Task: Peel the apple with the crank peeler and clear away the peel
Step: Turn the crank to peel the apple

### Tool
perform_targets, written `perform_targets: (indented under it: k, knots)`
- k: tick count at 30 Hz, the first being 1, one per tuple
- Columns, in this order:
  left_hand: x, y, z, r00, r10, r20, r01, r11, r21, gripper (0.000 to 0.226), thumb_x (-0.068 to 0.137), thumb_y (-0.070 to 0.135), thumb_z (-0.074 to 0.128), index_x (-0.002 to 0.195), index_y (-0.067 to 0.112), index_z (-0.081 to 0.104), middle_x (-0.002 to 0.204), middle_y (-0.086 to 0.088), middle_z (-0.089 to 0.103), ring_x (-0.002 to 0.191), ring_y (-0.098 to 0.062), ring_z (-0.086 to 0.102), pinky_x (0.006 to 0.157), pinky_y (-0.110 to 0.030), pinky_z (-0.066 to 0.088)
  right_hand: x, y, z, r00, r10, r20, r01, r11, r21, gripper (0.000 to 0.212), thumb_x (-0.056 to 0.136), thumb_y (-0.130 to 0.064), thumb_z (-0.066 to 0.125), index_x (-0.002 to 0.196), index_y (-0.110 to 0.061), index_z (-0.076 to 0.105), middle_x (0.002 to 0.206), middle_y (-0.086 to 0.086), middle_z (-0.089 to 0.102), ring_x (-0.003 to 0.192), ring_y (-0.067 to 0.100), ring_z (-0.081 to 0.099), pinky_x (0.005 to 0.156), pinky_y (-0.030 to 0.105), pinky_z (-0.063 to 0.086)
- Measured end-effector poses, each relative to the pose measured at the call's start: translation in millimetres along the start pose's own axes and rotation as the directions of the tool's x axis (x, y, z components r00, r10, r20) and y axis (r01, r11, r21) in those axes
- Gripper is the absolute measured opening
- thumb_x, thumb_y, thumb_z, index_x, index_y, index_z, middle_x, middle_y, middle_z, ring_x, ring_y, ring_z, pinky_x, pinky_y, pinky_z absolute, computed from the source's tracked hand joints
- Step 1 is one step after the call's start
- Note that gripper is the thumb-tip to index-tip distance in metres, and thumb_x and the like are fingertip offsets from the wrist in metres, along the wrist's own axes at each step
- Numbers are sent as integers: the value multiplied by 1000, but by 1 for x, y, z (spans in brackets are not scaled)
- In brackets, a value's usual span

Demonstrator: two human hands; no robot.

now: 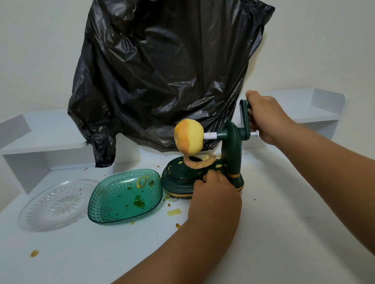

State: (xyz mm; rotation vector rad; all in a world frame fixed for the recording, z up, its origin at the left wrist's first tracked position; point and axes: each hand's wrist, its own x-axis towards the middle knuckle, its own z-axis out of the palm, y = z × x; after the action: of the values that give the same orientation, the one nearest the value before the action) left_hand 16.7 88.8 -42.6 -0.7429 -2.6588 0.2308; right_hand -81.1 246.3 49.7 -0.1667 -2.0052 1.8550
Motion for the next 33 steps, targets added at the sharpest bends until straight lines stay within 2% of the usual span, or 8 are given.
perform_targets:
  k: [4,9,15,20,24,28,32,33]
  knots:
    - [0,-1,0,1000,1,-5,-1,1000,-2,37,97,13,33,129,-4,42,123,-19,49,112,-32,40,87,-42,37,2,15,6,991,132,-11,-132,991,-17,29,90,-33,43,66,-17,50,51,0,47,44,14,46,49,23,43]
    - [-1,0,0,1000,5,-2,-5,1000,2,37,97,10,33,129,-5,42,123,-20,48,112,-33,40,86,-42,37,-4,44,1,985,158,65,-147,978,-147,27,91,-23,38,65,-16,39,54,6,35,44,16,29,44,23,23]
    - [0,1,-1,1000,13,1,-13,1000,16,35,96,10,33,127,-5,44,122,-22,49,112,-35,40,84,-42,37,-27,76,-5,982,189,-22,-180,883,-434,30,85,-16,41,56,-15,44,48,6,39,42,19,32,44,26,24]
    - [0,1,0,1000,-4,10,4,1000,22,35,95,8,37,127,-5,44,121,-21,50,111,-35,41,83,-42,38,-46,80,-12,997,-60,40,71,723,-687,17,86,5,49,97,-8,52,68,6,46,55,19,44,46,22,28]
    - [-1,1,0,1000,-5,5,5,1000,16,35,95,6,35,126,-5,44,121,-21,50,111,-35,41,82,-42,37,-57,79,-16,982,-96,162,188,526,-829,14,88,5,44,97,-3,52,66,4,44,61,23,44,51,27,30]
    - [0,2,-1,1000,-6,16,6,1000,24,35,95,6,35,127,-4,44,122,-21,49,113,-35,40,84,-42,37,-78,79,-26,962,-175,208,270,534,-801,17,93,-7,47,76,-10,50,60,3,44,51,14,35,48,27,27]
    - [0,2,-3,999,-16,30,16,1000,24,36,95,8,37,128,-3,44,124,-20,49,114,-34,40,87,-42,38,-97,57,-32,925,-341,169,364,666,-650,23,82,5,59,62,-4,51,47,-4,32,40,12,29,40,28,24]
    - [0,2,-3,999,-16,31,15,1000,25,36,95,9,37,128,-3,44,124,-20,49,113,-33,40,86,-42,38,-95,54,-33,920,-366,144,371,687,-625,28,88,-5,53,60,-6,49,44,-9,32,39,9,29,40,26,27]
